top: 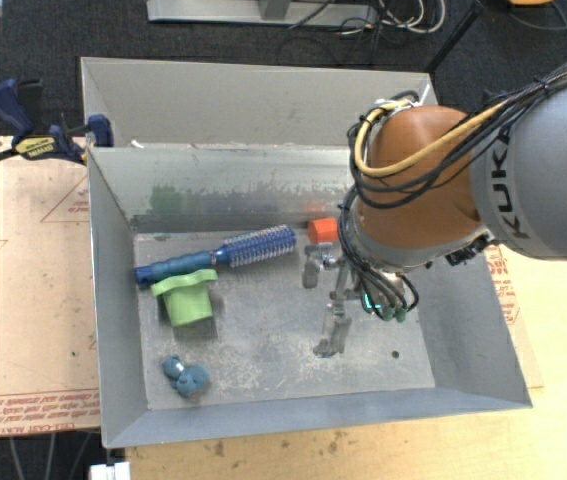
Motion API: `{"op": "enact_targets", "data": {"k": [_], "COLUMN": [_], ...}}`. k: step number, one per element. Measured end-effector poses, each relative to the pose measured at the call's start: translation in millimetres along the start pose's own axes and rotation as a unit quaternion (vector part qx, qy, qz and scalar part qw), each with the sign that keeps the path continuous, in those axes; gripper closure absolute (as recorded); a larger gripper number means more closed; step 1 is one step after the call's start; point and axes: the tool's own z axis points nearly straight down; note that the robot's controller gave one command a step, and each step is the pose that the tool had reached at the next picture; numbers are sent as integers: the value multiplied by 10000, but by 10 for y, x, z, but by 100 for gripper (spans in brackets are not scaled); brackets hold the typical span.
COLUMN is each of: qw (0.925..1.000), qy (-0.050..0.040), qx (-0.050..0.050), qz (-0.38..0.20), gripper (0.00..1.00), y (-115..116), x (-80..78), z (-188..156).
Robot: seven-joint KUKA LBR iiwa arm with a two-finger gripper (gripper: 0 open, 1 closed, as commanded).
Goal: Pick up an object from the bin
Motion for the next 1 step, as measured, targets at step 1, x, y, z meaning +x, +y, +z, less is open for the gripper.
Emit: {"op": "enact_targets", "data": {"k": [1], "qw": [9998], "qy": [-70], "qx": [-17], "qz": [-193], "gripper": [0], "y": [633], "x": [-715], "z": [118]}}
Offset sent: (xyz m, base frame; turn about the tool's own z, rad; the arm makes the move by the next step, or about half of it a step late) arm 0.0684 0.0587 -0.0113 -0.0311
